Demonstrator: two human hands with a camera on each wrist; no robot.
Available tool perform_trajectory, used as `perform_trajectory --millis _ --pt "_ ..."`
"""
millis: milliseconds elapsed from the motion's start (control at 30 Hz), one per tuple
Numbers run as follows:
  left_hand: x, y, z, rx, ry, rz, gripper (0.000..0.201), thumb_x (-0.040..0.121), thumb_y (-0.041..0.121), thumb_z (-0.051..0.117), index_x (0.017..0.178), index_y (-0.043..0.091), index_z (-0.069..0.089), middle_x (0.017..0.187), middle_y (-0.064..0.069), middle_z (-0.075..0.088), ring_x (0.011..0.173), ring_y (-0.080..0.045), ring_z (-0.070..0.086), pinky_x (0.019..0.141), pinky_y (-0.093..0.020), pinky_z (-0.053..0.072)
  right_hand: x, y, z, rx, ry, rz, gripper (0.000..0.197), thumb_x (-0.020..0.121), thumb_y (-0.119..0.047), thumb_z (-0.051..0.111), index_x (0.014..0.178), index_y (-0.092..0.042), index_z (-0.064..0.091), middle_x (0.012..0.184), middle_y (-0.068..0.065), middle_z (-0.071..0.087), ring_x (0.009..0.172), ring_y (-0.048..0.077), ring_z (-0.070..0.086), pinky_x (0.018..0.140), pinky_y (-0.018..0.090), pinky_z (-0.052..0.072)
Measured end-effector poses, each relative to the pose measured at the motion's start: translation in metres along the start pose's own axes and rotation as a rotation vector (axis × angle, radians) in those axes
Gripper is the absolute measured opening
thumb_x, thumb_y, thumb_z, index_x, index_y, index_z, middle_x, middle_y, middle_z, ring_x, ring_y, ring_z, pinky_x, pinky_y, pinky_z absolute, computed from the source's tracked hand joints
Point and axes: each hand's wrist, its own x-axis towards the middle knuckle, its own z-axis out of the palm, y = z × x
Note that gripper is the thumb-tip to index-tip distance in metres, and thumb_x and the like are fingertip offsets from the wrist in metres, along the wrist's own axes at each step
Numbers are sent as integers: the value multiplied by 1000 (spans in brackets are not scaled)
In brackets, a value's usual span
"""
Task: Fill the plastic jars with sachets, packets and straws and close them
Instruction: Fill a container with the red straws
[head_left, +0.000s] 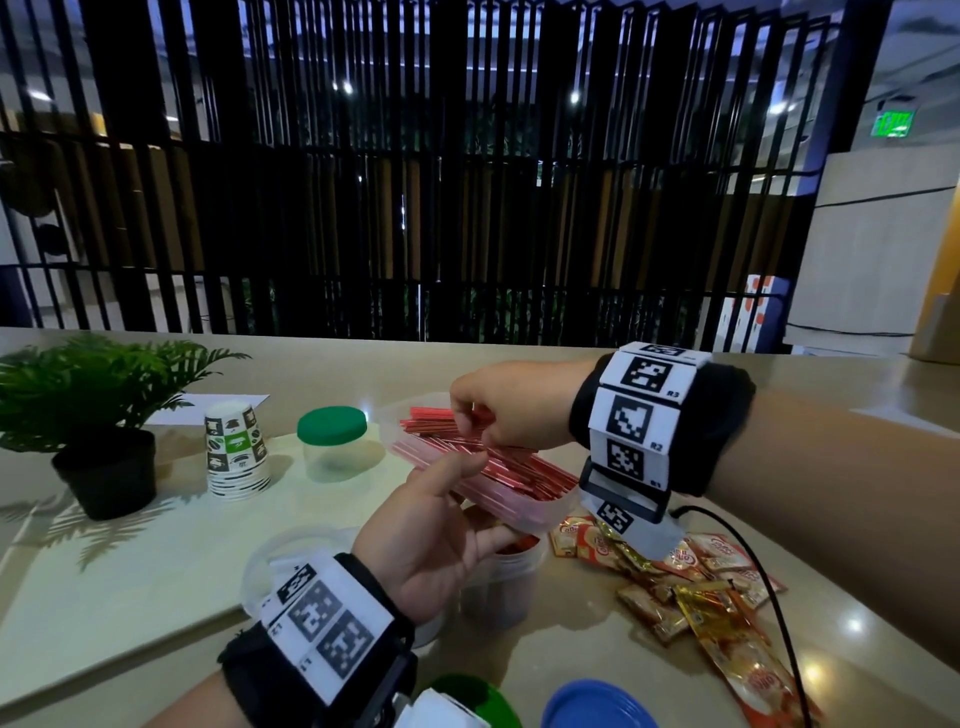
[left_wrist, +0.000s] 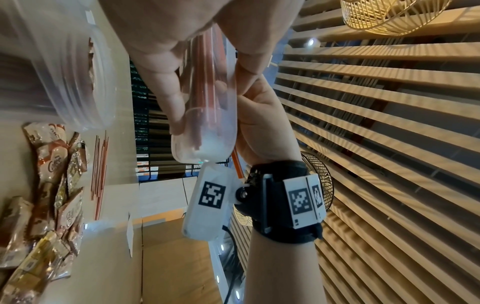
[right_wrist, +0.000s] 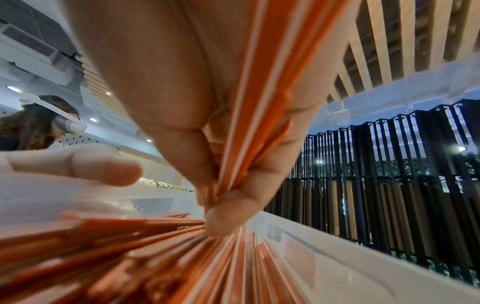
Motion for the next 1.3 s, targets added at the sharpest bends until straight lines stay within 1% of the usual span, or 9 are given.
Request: perform_trajectory --millis 167,300,400,567,733,867,1000,1133,1300 --pt "3 1 -4 0 -11 -12 51 87 6 57 137 8 45 121 -24 65 108 -43 64 73 -54 58 -4 -2 -1 -9 -47 -39 30 93 -15 57 122 -24 59 114 -5 57 98 12 53 79 25 46" --pt "2 2 -6 -11 -6 -11 51 88 6 57 138 10 44 122 -25 64 107 -44 64 76 -57 57 -9 -1 -5 49 -94 -76 34 95 -17 54 129 -25 56 125 -3 58 98 9 53 82 22 43" --pt "0 3 -4 -19 0 0 45 90 5 56 133 9 47 119 -26 65 105 -44 65 77 -59 56 -9 1 -8 119 -114 -75 33 96 -15 52 128 -23 57 124 -1 60 97 11 59 81 24 52" --pt "-2 5 0 -5 23 7 43 87 5 56 129 6 47 114 -28 67 102 -44 66 77 -61 54 -10 9 -9 186 -83 -33 25 92 -18 60 117 -21 59 117 1 58 80 8 60 65 22 56" --pt "-1 8 0 -23 49 10 42 90 6 55 131 6 46 116 -30 65 101 -46 66 63 -52 59 -16 18 -10 205 -196 37 33 86 -31 67 115 -22 53 107 3 61 84 14 65 70 27 58" --pt "0 8 -3 -34 58 -15 44 91 8 56 133 6 43 117 -30 65 104 -44 66 64 -51 60 -32 23 -22 193 -229 40 42 77 -40 75 110 -27 53 103 -1 60 79 9 58 66 21 53" --pt "1 9 -7 -12 75 -14 49 87 10 59 133 4 45 113 -27 67 103 -43 67 65 -49 60 -51 28 -26 269 -322 8 42 72 -19 81 104 -25 54 105 6 62 72 8 59 63 20 53" --pt "3 7 -7 -2 54 -32 59 79 10 62 135 2 44 117 -27 66 107 -42 65 74 -52 59 -46 28 -18 252 -263 -38 24 78 -4 73 93 -17 59 96 15 67 70 13 61 68 27 55" --pt "9 1 -7 1 17 -42 62 79 9 62 138 4 43 124 -27 61 110 -44 63 76 -53 58 -31 31 -15 264 -233 -29 16 83 -3 67 87 -18 65 91 6 70 70 6 61 60 13 50"
